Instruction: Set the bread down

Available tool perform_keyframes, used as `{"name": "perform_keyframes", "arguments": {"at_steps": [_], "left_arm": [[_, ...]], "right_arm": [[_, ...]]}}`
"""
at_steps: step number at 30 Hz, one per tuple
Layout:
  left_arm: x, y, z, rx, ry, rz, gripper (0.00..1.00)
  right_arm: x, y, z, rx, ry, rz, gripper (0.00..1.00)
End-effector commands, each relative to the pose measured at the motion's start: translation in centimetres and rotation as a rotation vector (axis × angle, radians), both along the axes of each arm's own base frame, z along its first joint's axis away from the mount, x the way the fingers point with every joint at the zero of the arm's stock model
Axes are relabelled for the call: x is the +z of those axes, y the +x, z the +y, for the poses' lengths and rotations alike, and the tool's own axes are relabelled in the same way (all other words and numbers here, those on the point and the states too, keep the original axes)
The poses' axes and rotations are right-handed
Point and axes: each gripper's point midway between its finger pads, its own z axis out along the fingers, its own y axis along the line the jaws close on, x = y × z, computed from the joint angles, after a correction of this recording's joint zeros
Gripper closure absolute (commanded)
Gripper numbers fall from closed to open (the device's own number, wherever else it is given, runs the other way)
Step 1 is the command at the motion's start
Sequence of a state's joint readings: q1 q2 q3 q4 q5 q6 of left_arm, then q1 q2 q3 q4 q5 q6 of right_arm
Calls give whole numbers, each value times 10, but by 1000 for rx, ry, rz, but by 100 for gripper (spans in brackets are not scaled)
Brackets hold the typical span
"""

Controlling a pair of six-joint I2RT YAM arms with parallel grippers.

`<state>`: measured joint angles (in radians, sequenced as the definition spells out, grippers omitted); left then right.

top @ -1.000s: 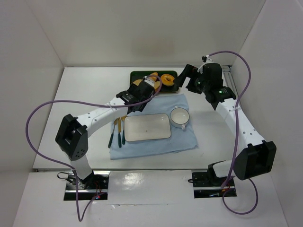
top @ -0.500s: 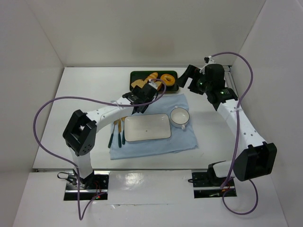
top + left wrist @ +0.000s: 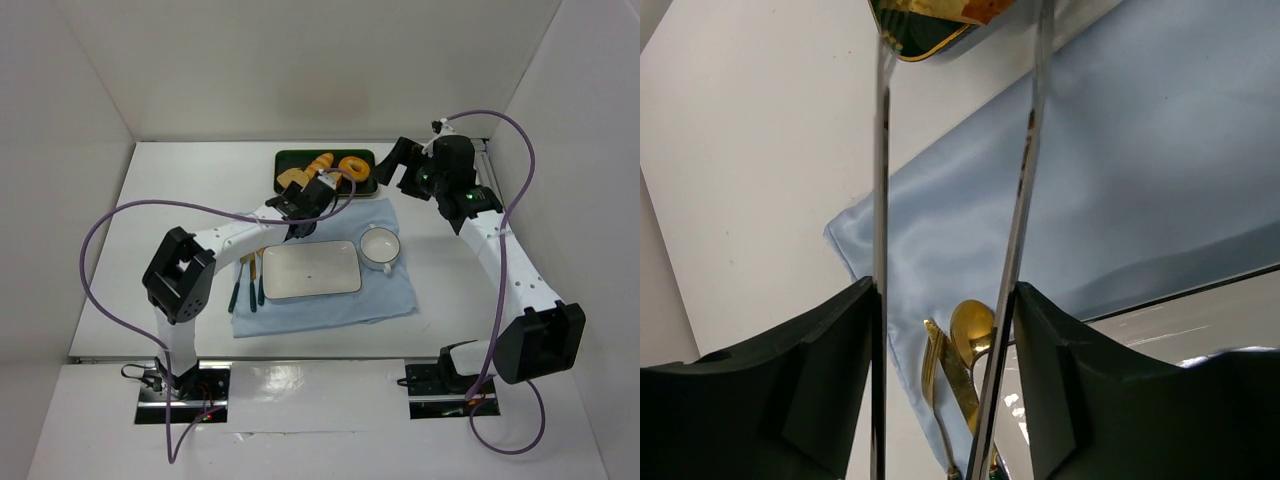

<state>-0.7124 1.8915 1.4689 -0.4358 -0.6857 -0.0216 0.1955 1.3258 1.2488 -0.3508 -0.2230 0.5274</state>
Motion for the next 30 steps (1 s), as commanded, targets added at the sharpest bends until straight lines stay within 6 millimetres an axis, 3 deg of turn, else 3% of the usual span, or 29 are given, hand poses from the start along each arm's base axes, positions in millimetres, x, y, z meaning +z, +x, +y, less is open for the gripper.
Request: {"name": "perform_keyframes", "arguments": {"at_steps": [1, 6, 8, 13, 18, 23, 25, 28, 30], "left_arm": [[18, 16, -6, 3, -13, -61, 35], [18, 16, -6, -3, -6, -60, 42], [22, 16, -6, -2, -12, -67, 49], [46, 9, 2, 5, -33, -104, 59], [65, 0, 11, 20, -45, -121, 59], [85, -18, 26, 63, -57, -143, 59], [105, -26, 31, 93, -123, -177, 59], [130, -47, 30, 105, -256, -177, 59], [134, -65, 24, 96, -321, -147, 59]], "right_arm": [[20, -4, -4, -6, 14, -67, 0], [25, -3, -4, -6, 16, -76, 0], [25, -3, -4, -6, 16, -76, 0], [23, -3, -2, -4, 35, -68, 0], [20, -5, 3, 8, 60, -59, 0], [20, -4, 5, 10, 81, -59, 0], [20, -4, 5, 10, 81, -59, 0], [22, -2, 3, 6, 66, -61, 0], [18, 1, -3, -14, 22, -49, 0]]}}
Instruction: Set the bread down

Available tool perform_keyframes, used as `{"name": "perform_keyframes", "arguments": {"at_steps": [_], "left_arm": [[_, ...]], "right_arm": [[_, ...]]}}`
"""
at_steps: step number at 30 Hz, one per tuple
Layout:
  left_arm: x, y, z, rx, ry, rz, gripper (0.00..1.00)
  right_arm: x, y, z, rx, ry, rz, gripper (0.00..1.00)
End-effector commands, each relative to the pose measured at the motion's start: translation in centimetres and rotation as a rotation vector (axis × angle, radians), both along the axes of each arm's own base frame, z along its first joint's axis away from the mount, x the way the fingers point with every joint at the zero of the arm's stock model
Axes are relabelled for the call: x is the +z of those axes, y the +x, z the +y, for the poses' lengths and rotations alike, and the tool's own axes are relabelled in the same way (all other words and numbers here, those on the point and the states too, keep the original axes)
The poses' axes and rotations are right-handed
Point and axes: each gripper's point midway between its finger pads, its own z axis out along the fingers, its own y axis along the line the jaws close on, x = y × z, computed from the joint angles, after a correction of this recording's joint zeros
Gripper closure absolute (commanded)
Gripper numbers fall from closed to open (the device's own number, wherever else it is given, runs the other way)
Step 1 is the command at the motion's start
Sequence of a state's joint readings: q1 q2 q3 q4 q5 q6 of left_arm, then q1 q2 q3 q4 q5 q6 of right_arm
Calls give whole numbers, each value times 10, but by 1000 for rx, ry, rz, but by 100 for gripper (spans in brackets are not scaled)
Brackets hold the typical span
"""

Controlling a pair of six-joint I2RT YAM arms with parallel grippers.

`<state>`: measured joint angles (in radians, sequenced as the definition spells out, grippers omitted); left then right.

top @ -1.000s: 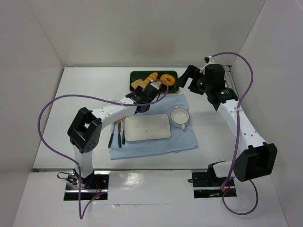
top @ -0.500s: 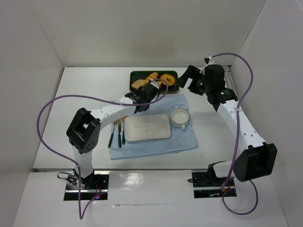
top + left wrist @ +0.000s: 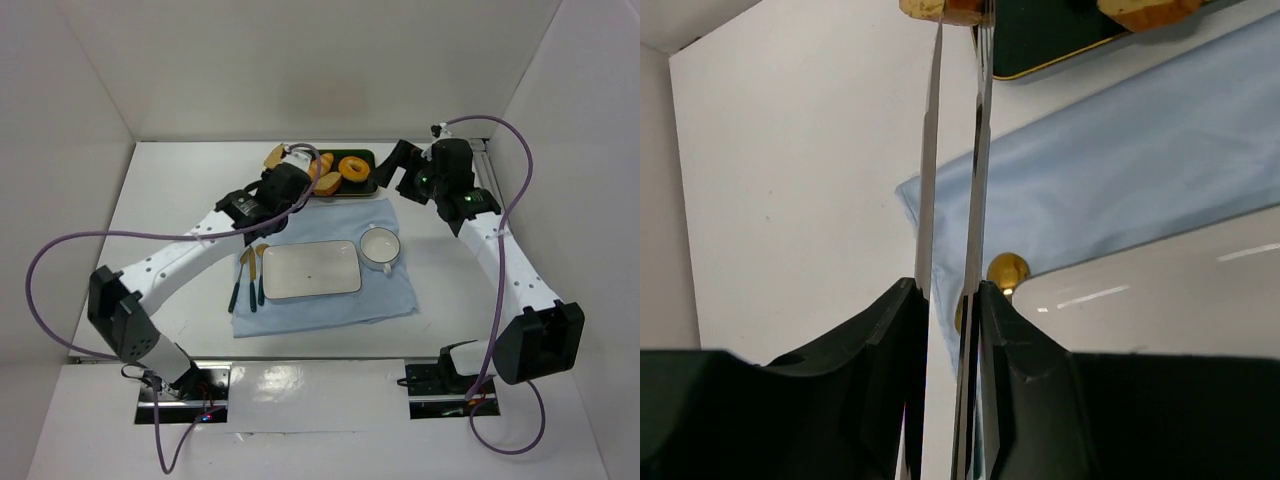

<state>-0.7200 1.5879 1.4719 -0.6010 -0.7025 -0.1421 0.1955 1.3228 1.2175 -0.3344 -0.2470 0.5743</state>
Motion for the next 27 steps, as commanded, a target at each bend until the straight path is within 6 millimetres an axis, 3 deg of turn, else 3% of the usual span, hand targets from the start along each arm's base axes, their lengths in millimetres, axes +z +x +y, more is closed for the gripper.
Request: {"name": "perform_keyframes", "arguments": {"at_steps": [1, 9, 11, 15, 16, 19, 21, 27], "left_arm": [[36, -32, -6, 6, -168, -20, 59], [53, -121, -44, -127, -345, 141, 58], [63, -137, -45, -148, -402, 157, 58], [60, -175, -41, -152, -485, 216, 58], [47, -180, -34, -131, -467, 240, 58], [40, -195, -26, -115, -518, 262, 58], [32, -199, -22, -107, -518, 279, 58], [10, -205, -27, -148, -448, 335, 58]], "right_arm": [[36, 7, -9, -27, -23, -103, 0], [39, 35, -5, -14, -52, -99, 0], [47, 40, -2, -6, -46, -108, 0], [54, 42, 2, 9, -27, -121, 0], [60, 39, 2, 5, -18, -129, 0], [74, 35, 1, 4, -12, -161, 0], [72, 31, 0, 5, -15, -145, 0], [81, 19, -5, -13, -19, -156, 0]]}}
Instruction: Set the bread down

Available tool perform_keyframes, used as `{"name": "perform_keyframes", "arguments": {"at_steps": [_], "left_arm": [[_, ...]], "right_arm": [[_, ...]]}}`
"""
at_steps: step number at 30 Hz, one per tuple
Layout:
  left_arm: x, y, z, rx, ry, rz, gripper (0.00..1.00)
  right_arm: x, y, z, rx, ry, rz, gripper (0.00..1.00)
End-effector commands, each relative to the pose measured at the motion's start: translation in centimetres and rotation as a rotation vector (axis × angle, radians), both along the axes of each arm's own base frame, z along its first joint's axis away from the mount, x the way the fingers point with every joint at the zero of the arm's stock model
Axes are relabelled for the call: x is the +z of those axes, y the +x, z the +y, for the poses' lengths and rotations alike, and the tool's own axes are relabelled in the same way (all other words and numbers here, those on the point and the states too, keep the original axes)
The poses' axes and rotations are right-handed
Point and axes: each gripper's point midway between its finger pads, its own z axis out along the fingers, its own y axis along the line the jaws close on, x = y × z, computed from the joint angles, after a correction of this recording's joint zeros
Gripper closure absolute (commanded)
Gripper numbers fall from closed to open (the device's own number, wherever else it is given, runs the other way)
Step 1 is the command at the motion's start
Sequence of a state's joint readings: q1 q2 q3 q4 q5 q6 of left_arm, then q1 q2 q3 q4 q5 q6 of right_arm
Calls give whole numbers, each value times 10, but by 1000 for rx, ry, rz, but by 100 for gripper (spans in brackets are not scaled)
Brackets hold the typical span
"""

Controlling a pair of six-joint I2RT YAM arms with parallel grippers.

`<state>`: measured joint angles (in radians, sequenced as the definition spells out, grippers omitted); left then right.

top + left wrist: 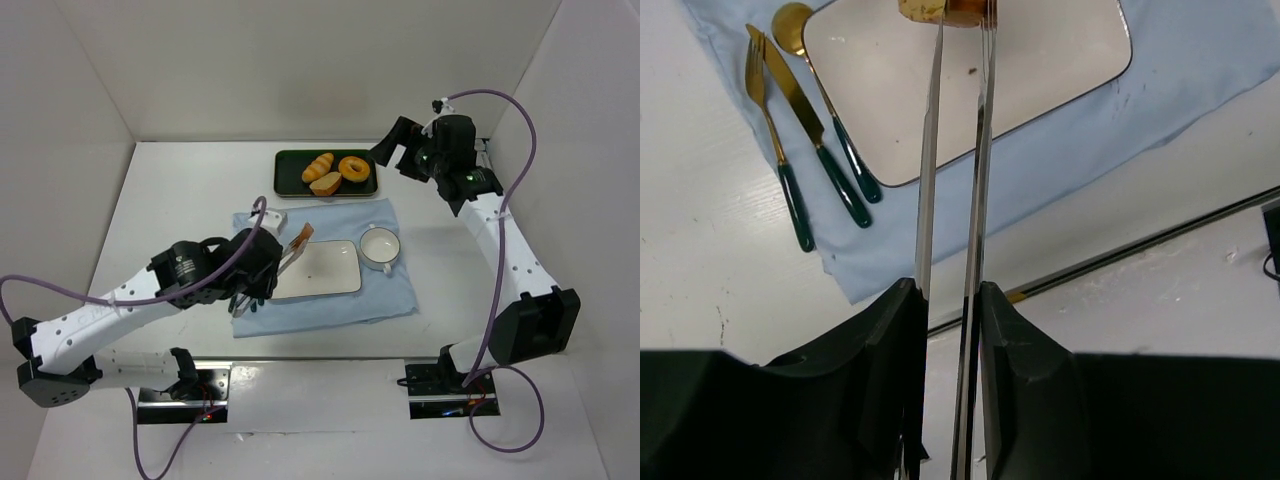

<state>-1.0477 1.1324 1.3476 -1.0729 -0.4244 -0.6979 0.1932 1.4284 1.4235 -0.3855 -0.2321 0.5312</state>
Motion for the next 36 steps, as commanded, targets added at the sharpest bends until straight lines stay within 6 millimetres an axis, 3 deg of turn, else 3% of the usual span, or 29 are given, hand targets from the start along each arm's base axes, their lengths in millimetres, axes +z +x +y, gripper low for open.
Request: {"name": "perform_keyframes", "arguments": {"at_steps": [1, 6, 8, 12, 15, 21, 29, 36], "left_arm": [[-10, -1, -14, -28, 5, 14, 58], [-33, 11, -6, -20, 149, -37, 58], [-45, 13, 2, -25, 222, -51, 58], [-50, 14, 25, 1, 360, -116, 58], [-58, 14, 41, 14, 439, -143, 58], [-61, 11, 34, -36, 462, -151, 58], [-79, -16, 3, -204, 454, -33, 58], [-96, -35, 0, -261, 515, 95, 58]], "right_arm": [[42, -12, -6, -12, 13, -89, 0], [47, -22, -10, -17, 2, -92, 0], [46, -26, -11, -17, 1, -86, 0], [54, -35, -12, -17, 5, -109, 0], [47, -38, -13, -17, 2, -91, 0], [45, -40, -11, -15, 20, -83, 0], [48, -38, -9, -9, 33, -87, 0], [49, -35, -6, -5, 54, -88, 0]]}}
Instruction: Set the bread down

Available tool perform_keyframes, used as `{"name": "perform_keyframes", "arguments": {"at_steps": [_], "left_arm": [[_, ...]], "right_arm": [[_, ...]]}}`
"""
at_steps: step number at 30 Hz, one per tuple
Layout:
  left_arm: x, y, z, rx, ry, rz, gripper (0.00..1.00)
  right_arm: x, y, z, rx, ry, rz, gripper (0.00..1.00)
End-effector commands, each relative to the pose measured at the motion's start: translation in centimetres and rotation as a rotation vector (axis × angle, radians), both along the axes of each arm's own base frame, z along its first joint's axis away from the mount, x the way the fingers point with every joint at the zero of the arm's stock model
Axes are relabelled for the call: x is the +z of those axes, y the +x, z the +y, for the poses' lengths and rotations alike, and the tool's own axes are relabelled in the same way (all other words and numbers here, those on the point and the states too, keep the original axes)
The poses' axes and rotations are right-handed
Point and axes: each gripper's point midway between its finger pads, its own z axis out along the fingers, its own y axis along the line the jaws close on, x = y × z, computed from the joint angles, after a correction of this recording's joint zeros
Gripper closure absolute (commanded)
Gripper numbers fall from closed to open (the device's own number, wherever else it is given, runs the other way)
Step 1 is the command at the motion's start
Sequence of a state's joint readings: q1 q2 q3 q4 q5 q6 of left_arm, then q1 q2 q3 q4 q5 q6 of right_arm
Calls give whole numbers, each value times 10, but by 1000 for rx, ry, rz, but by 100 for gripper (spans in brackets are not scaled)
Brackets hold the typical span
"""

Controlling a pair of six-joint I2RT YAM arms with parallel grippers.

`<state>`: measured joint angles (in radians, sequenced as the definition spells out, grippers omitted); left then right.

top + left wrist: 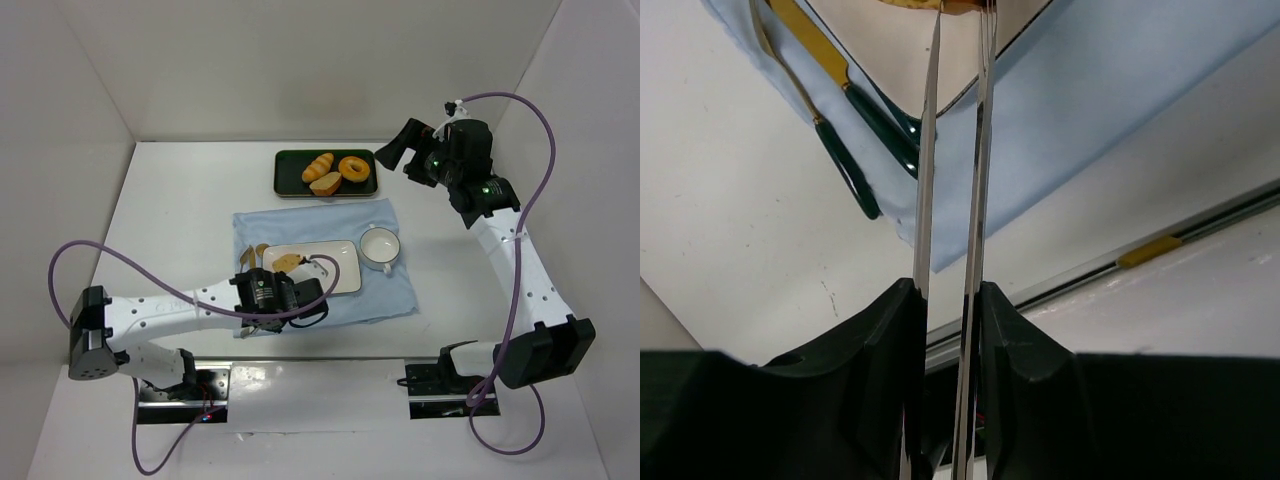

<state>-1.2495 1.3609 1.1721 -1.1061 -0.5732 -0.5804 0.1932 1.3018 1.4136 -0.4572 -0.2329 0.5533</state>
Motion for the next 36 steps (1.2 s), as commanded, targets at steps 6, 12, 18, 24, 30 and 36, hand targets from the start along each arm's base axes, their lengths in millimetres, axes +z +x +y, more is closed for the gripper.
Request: {"name": "perform_keyframes", "arguments": {"at_steps": [6, 12, 18, 24, 30, 36], "left_arm": [[-5, -23, -4, -2, 25, 141, 54], [-5, -28, -1, 16, 9, 159, 44], [8, -28, -3, 39, -40, 148, 42], [36, -17, 2, 95, -86, 61, 50], [70, -7, 5, 157, -144, -19, 50], [110, 9, 22, 290, -321, -187, 50]], "right_arm": [[22, 1, 0, 2, 28, -64, 0], [22, 1, 0, 2, 28, -64, 0], [21, 1, 2, 8, 39, -59, 0], [23, 2, 2, 8, 40, -68, 0], [25, 1, 5, 27, 48, -76, 0], [22, 2, 7, 33, 57, -62, 0]]}}
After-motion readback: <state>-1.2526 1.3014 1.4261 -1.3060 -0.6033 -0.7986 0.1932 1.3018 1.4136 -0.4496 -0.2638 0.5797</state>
